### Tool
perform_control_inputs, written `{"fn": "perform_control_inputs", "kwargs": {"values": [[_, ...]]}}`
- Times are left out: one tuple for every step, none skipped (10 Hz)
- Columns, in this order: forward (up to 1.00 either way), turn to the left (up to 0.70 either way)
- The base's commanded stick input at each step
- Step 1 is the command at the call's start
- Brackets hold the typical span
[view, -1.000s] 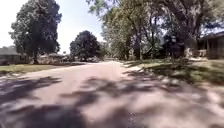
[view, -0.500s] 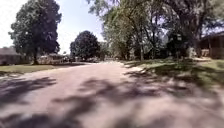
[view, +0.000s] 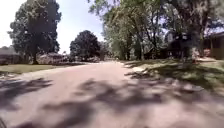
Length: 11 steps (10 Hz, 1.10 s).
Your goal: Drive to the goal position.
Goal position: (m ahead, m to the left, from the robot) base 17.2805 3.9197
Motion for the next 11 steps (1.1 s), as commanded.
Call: {"fn": "perform_control_inputs", "kwargs": {"values": [[0.50, 0.00], [0.50, -0.32], [0.50, -0.50], [0.50, -0.38], [0.50, 0.00], [0.50, 0.00], [0.50, 0.00], [0.50, 0.00], [0.50, 0.00], [0.50, 0.00], [0.50, 0.00]]}}
